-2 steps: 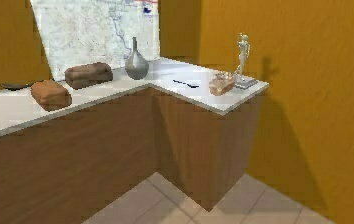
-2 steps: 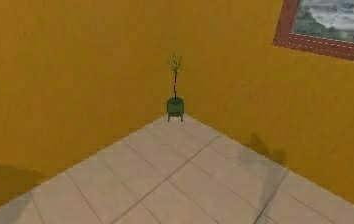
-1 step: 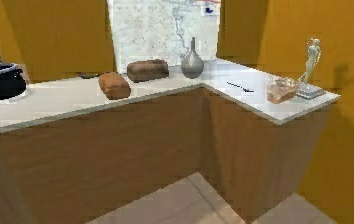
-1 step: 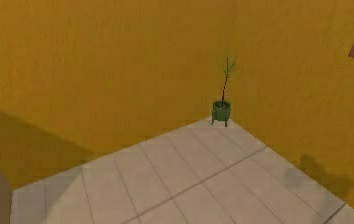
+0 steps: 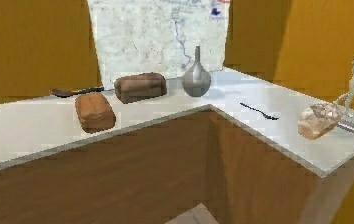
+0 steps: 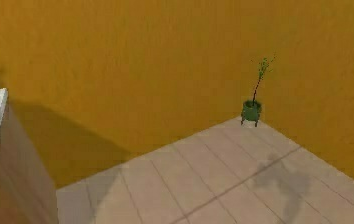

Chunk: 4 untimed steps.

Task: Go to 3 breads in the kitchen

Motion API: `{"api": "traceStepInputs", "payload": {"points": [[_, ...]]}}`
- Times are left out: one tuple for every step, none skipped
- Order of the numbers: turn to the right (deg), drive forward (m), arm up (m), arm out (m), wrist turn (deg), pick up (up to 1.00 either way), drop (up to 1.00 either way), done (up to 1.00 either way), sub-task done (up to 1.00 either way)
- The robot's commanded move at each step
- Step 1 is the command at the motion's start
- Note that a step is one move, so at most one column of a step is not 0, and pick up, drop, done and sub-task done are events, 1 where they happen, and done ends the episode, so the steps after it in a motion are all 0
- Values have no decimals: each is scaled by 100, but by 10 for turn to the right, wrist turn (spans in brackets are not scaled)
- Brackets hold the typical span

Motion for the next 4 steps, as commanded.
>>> {"api": "traceStepInputs", "payload": {"points": [[-210, 0, 0, 0, 0, 0, 0, 0, 0], [0, 0, 0, 0, 0, 0, 0, 0, 100], [450, 0, 0, 0, 0, 0, 0, 0, 0], [450, 0, 0, 0, 0, 0, 0, 0, 0]]}}
